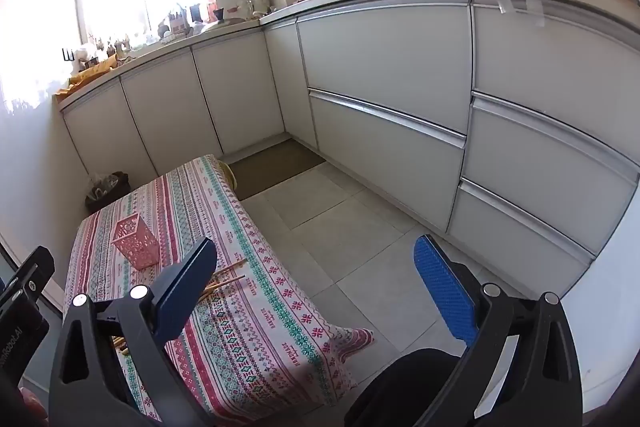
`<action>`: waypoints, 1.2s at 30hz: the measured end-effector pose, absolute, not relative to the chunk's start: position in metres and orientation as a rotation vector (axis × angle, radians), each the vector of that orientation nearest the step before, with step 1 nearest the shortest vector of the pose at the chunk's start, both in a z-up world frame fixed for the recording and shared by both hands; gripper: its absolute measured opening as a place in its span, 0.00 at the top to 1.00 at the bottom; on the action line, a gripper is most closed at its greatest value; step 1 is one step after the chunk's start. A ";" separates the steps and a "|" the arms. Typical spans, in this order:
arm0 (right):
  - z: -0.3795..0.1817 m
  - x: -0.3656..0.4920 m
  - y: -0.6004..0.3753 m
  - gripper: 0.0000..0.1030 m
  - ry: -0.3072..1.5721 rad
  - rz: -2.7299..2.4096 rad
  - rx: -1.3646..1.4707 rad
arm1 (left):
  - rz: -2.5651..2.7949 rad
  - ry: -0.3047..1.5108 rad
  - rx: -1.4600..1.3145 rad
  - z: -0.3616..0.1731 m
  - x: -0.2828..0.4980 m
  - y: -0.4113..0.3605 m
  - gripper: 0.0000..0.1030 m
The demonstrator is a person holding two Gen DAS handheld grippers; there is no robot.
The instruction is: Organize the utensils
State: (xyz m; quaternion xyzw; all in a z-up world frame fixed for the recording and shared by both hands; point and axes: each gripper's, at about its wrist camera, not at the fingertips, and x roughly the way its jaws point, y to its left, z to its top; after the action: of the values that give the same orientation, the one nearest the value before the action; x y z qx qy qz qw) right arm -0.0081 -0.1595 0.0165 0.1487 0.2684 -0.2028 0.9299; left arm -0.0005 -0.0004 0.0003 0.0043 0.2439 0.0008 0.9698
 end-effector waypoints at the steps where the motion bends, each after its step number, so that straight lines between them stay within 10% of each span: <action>1: 0.016 -0.008 -0.160 0.07 0.552 -0.415 0.306 | 0.002 0.493 0.005 0.000 0.000 0.000 0.07; 36: 0.015 -0.008 -0.159 0.07 0.556 -0.410 0.309 | 0.001 0.522 -0.001 -0.006 0.007 0.005 0.07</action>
State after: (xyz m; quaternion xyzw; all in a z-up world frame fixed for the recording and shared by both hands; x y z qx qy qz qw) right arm -0.0077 -0.1593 0.0150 0.1511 0.2716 -0.2001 0.9292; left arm 0.0071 0.0051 -0.0061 -0.0005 0.2582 0.0006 0.9661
